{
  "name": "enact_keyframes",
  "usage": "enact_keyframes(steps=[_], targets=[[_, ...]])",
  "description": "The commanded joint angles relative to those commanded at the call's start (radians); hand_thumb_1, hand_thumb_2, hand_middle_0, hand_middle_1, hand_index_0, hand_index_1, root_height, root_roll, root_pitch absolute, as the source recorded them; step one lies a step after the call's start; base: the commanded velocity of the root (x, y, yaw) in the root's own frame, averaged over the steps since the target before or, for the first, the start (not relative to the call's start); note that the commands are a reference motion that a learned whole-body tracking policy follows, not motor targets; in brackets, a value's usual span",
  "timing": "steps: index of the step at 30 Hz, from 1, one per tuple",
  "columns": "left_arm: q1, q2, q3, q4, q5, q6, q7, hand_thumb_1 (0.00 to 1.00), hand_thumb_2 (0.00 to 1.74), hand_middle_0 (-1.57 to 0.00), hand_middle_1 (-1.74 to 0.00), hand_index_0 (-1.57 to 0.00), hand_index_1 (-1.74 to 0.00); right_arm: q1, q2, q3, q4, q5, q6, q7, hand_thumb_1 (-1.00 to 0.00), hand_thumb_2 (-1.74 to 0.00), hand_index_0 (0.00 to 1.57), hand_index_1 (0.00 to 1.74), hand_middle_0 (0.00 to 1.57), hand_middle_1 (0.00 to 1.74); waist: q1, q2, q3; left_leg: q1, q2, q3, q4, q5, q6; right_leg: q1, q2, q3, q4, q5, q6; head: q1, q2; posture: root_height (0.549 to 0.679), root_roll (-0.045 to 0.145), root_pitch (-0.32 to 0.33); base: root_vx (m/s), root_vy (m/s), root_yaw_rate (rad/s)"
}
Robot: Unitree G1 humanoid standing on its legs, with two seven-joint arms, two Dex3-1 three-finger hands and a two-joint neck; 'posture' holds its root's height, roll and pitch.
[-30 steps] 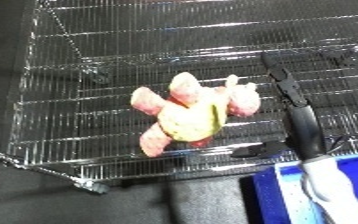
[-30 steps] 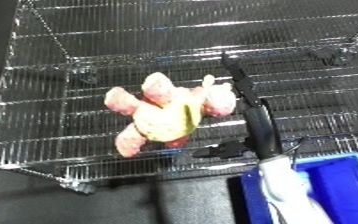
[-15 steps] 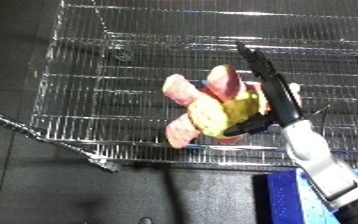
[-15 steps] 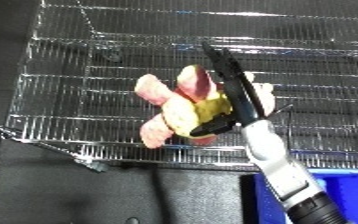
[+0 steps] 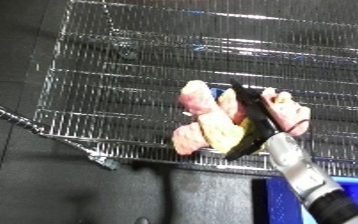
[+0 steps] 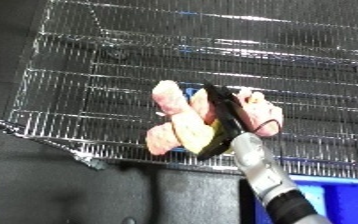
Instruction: Pick up the object and place it into the box
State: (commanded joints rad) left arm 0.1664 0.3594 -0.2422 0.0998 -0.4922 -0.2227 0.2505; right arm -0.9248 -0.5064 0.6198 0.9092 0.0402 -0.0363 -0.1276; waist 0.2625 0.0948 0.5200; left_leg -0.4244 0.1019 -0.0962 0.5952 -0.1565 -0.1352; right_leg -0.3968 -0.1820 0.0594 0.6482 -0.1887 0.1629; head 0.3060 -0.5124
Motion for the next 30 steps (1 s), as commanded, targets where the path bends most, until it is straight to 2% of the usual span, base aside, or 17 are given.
enact_keyframes(steps=[6,10,18,25,30], targets=[[-0.004,-0.005,-0.001,-0.004,0.005,0.003,0.001,1.00,1.74,-1.57,-1.74,-1.57,-1.74,0.037,0.028,-0.020,0.022,0.022,0.000,0.007,-0.40,-0.70,0.63,0.70,0.63,0.70,-0.010,0.000,0.000,0.006,0.005,0.006,-0.007,-0.003,-0.0009,-0.004,0.0033,0.004,0.004,-0.007,0.0011,0.012,0.007,0.640,0.018,-0.009,0.010,0.017,-0.035],[-0.016,-0.011,-0.005,0.009,0.010,0.007,0.007,1.00,1.74,-1.57,-1.74,-1.57,-1.74,0.059,0.042,-0.031,-0.004,0.029,-0.007,0.002,-0.60,-1.04,0.94,1.04,0.94,1.04,-0.027,-0.010,0.000,0.011,0.011,0.012,-0.010,-0.005,-0.0015,-0.005,0.0091,0.008,0.006,-0.012,0.0005,0.004,0.012,0.640,0.019,-0.009,0.002,0.021,-0.073],[-0.035,-0.013,-0.006,0.030,0.002,0.015,0.004,1.00,1.74,-1.57,-1.74,-1.57,-1.74,0.069,0.038,-0.062,-0.051,0.039,-0.009,-0.028,-1.00,-1.74,1.57,1.74,1.57,1.74,-0.052,-0.020,0.000,0.029,0.019,0.023,-0.025,-0.004,-0.0037,-0.002,0.0123,0.012,0.009,-0.021,0.0012,-0.003,0.010,0.639,0.023,-0.015,-0.010,-0.005,-0.033],[-0.049,-0.006,0.002,0.043,-0.009,0.013,-0.007,1.00,1.74,-1.57,-1.74,-1.57,-1.74,0.089,-0.014,-0.109,-0.134,0.066,-0.014,-0.053,-1.00,-1.74,1.57,1.74,1.57,1.74,-0.065,-0.018,0.000,0.047,0.023,0.028,-0.025,-0.002,-0.0070,0.005,0.0103,0.016,0.021,-0.029,0.0016,0.010,0.006,0.638,0.027,-0.033,-0.017,-0.029,-0.015],[-0.063,-0.006,0.015,0.054,-0.002,0.018,-0.006,1.00,1.74,-1.57,-1.74,-1.57,-1.74,0.143,-0.061,-0.174,-0.272,0.057,-0.033,-0.087,-1.00,-1.74,1.57,1.74,1.57,1.74,-0.089,-0.019,0.000,0.061,0.025,0.034,-0.024,-0.001,-0.0054,0.010,0.0097,0.021,0.034,-0.033,0.0018,0.012,0.013,0.636,0.033,-0.052,-0.025,-0.037,-0.025]])
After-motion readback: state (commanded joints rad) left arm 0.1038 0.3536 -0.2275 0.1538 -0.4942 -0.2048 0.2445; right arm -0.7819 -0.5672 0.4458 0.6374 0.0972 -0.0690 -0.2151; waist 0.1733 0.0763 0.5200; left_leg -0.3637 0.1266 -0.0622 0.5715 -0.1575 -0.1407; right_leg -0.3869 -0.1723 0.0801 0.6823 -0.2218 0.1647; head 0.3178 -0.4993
